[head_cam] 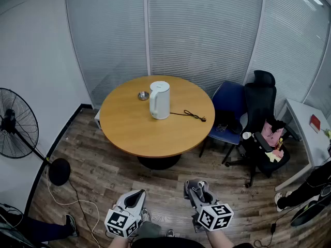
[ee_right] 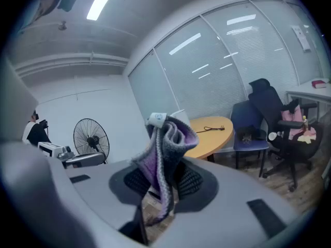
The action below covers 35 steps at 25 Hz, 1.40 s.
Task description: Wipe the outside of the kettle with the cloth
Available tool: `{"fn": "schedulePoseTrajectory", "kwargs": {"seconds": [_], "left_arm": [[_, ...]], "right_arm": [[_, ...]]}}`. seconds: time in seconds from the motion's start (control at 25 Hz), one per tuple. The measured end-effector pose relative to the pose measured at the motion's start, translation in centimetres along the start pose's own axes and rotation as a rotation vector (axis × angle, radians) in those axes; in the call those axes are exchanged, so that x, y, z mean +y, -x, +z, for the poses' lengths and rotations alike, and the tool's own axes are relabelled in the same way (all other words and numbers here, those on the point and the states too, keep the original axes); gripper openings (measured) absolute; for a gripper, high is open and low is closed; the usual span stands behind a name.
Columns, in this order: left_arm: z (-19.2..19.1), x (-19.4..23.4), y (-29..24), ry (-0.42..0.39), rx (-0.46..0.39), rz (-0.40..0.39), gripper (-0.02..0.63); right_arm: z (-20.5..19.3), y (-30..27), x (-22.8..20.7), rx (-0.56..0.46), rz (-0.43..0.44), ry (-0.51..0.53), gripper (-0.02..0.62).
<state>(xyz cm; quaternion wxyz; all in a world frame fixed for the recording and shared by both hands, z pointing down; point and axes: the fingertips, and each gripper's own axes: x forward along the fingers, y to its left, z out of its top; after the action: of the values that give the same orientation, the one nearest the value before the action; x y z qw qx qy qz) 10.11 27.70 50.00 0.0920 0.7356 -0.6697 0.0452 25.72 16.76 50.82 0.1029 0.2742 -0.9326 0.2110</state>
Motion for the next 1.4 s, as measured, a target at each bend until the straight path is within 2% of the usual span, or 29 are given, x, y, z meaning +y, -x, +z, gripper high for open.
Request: {"fn": "schedulePoseTrajectory", "kwargs": {"seconds": [0.36,0.76,0.8,0.88,1.4], "left_arm": [[-0.2,2.7,-1.4,0.023,-0.014,-0.014,0.011],[0.8,10.2,-6.1,0.026,0.009,-0.056,0.021],[0.9,11.0,-6.7,0.029,0.013,-0.062,0.054],[1.1,12.6,-7.7,0.035,0.025,-0.075,0.174],[2.3,20.9,-12.0,0.007,0.068,-0.187,0.186]], "right_arm": [[1.0,-3.0,0.5,-0.02,0.011,-0.024,0.112],[4.2,-10.7,0.8,-0.051,-0.042,-0.069,0.112],[4.5,-11.6,0.9,-0.053,-0.048,-0.073,0.112],[5.0,-13.2,1.0,-0.057,-0.062,-0.084,0.112],[6.7,-21.2,1.9,-0.101,-0.161,-0.149,0.112]]}}
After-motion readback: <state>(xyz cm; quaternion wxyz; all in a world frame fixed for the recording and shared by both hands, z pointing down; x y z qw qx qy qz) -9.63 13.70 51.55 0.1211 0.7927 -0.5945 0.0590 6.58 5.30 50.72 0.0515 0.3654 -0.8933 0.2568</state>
